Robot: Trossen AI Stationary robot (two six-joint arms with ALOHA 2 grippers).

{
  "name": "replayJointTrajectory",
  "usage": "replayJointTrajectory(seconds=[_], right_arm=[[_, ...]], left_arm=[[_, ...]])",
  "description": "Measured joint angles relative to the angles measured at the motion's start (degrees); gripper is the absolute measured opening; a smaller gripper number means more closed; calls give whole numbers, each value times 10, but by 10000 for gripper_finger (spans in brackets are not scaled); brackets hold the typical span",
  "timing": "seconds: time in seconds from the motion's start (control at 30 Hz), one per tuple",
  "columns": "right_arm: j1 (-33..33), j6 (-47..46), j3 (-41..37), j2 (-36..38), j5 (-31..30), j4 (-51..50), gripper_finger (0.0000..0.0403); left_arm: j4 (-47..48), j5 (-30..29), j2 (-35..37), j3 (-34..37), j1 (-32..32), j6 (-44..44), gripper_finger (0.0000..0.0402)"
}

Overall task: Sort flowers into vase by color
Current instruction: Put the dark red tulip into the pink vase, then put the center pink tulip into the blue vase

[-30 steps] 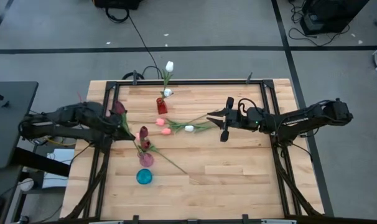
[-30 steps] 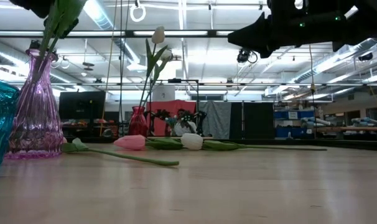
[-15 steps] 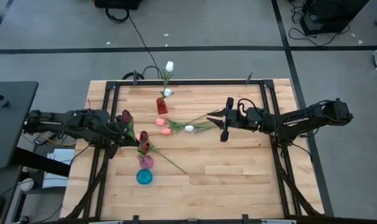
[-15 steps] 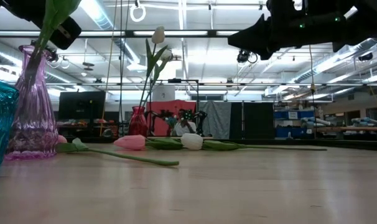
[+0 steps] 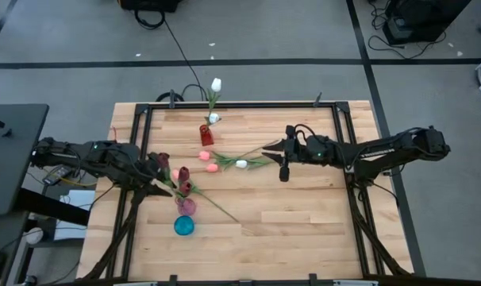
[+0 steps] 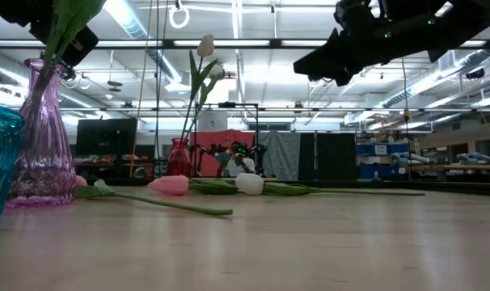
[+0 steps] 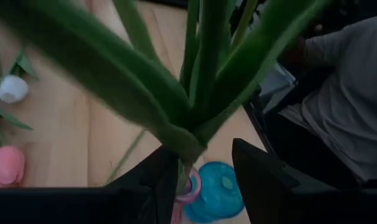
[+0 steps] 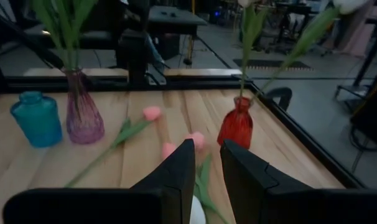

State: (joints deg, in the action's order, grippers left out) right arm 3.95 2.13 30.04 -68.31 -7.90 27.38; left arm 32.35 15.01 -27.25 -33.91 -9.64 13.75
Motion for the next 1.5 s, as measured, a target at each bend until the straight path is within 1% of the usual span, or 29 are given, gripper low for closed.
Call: replayJointTrajectory(seconds=[0.33, 0.4, 0.5, 0.53, 0.63, 0.7, 0.8, 0.97, 1.03, 1.13, 1.2, 1.33, 1.4, 1.5], right_arm=[[0, 6, 0, 0, 5, -2, 91], [0, 6, 0, 0, 5, -2, 91], [0, 7, 0, 0, 5, -1, 91], [0, 9, 0, 0, 5, -1, 91], [4, 9, 0, 0, 5, -1, 91], [7, 7, 0, 0, 5, -1, 91], [10, 5, 0, 0, 5, -1, 91], [10, 4, 0, 0, 5, -1, 91], [12, 4, 0, 0, 5, -1, 91], [15, 0, 0, 0, 6, 0, 91], [16, -10, 0, -8, 11, 8, 91], [15, -35, 0, -62, 35, 44, 91], [10, -50, 3, -106, 37, 64, 91], [-6, -56, 26, -177, 32, 49, 91]], left_arm=[[-8, 8, 0, -1, -3, -11, 158], [-2, 28, 0, -1, -2, 1, 158], [-2, 85, 0, -1, -2, 23, 158], [-3, 96, 0, -1, -2, 35, 158], [-2, 105, 0, -1, -2, 62, 158], [-2, 91, -1, -1, -2, 62, 158], [-2, 53, -5, -1, -2, 60, 158], [4, 46, -4, -1, -2, 35, 159], [37, 46, 4, -10, -2, 28, 159], [98, 44, 6, -46, -2, 12, 159], [132, 26, 6, -72, -2, 12, 159], [146, -58, 14, -109, -2, -16, 159], [125, -110, 20, -111, -2, -27, 159], [92, -179, 24, -102, -2, -25, 158]])
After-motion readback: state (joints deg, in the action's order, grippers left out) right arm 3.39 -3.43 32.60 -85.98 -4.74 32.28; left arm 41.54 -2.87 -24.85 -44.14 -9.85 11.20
